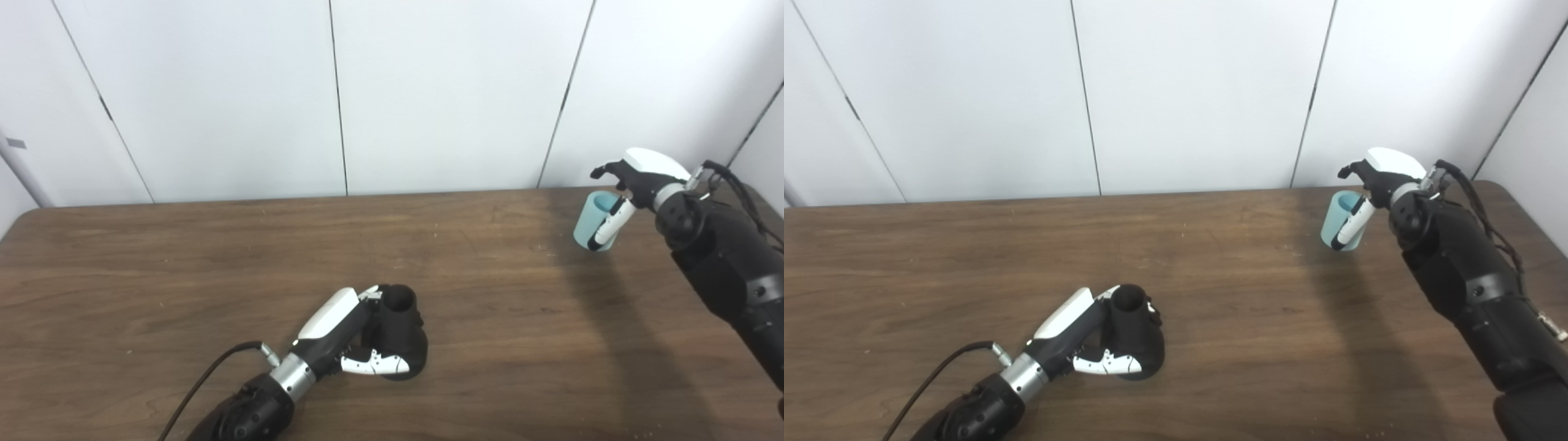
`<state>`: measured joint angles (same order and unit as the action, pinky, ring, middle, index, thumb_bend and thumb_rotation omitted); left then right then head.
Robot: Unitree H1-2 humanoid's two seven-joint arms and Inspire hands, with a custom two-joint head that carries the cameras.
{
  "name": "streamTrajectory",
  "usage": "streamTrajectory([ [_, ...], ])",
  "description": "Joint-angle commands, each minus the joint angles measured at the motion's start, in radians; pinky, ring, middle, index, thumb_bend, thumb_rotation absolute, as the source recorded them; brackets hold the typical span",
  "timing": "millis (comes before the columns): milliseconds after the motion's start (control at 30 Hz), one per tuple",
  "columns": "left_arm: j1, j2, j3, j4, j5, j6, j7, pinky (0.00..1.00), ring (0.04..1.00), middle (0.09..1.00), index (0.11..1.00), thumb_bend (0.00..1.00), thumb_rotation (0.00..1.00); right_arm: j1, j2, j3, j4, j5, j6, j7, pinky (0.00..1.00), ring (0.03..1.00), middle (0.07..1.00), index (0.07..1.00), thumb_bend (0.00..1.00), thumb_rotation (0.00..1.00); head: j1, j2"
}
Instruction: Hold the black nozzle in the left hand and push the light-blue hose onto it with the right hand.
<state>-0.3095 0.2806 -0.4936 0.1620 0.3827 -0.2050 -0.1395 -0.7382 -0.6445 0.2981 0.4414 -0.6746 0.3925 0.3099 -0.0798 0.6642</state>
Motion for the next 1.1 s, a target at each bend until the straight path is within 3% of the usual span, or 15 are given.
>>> streamTrajectory([
  [0, 0.083, 0.020, -0.056, 0.057, 0.045, 0.088, -0.115, 0.89, 0.814, 0.711, 0.413, 0.42, 0.50, -0.045, -0.022, -0.022, -0.040, 0.002, -0.010, -0.015, 0.62, 0.793, 0.898, 0.829, 0.96, 0.11, -0.001, 0.001],
  [233, 0.082, 0.019, -0.057, 0.058, 0.047, 0.088, -0.114, 0.88, 0.813, 0.709, 0.413, 0.42, 0.50, -0.040, -0.022, -0.018, -0.034, 0.004, -0.028, -0.019, 0.60, 0.781, 0.880, 0.827, 0.96, 0.12, -0.001, 0.001],
  [533, 0.083, 0.023, -0.056, 0.056, 0.044, 0.086, -0.117, 0.87, 0.806, 0.707, 0.410, 0.42, 0.50, -0.052, -0.028, -0.006, -0.027, -0.007, 0.007, 0.021, 0.62, 0.763, 0.856, 0.808, 0.95, 0.12, -0.004, 0.007],
  [733, 0.081, 0.022, -0.055, 0.061, 0.041, 0.086, -0.117, 0.88, 0.805, 0.707, 0.410, 0.42, 0.50, -0.060, -0.036, 0.021, -0.028, -0.038, 0.011, 0.046, 0.58, 0.687, 0.732, 0.744, 0.94, 0.12, -0.003, 0.008],
  [767, 0.081, 0.022, -0.055, 0.059, 0.040, 0.087, -0.119, 0.88, 0.805, 0.707, 0.411, 0.42, 0.50, -0.062, -0.040, 0.031, -0.027, -0.048, 0.004, 0.049, 0.52, 0.618, 0.671, 0.710, 0.93, 0.12, -0.003, 0.009],
  [800, 0.082, 0.022, -0.055, 0.058, 0.039, 0.089, -0.120, 0.88, 0.807, 0.707, 0.413, 0.42, 0.50, -0.065, -0.044, 0.043, -0.022, -0.060, -0.003, 0.052, 0.36, 0.455, 0.540, 0.650, 0.90, 0.09, -0.003, 0.009],
  [833, 0.082, 0.022, -0.055, 0.055, 0.039, 0.090, -0.121, 0.88, 0.807, 0.707, 0.413, 0.42, 0.50, -0.068, -0.050, 0.055, -0.017, -0.070, -0.012, 0.054, 0.25, 0.348, 0.447, 0.571, 0.72, 0.11, -0.003, 0.010],
  [867, 0.082, 0.022, -0.054, 0.053, 0.038, 0.092, -0.122, 0.88, 0.808, 0.707, 0.414, 0.42, 0.50, -0.071, -0.054, 0.063, -0.014, -0.077, -0.018, 0.056, 0.18, 0.274, 0.383, 0.530, 0.62, 0.12, -0.003, 0.010],
  [933, 0.083, 0.022, -0.054, 0.052, 0.037, 0.093, -0.122, 0.87, 0.808, 0.708, 0.414, 0.42, 0.50, -0.076, -0.059, 0.074, -0.008, -0.085, -0.024, 0.065, 0.11, 0.199, 0.318, 0.495, 0.54, 0.12, -0.003, 0.010],
  [1067, 0.082, 0.021, -0.053, 0.053, 0.036, 0.092, -0.122, 0.87, 0.807, 0.706, 0.414, 0.42, 0.50, -0.087, -0.065, 0.084, 0.008, -0.088, -0.036, 0.084, 0.08, 0.175, 0.291, 0.486, 0.52, 0.12, -0.003, 0.011],
])
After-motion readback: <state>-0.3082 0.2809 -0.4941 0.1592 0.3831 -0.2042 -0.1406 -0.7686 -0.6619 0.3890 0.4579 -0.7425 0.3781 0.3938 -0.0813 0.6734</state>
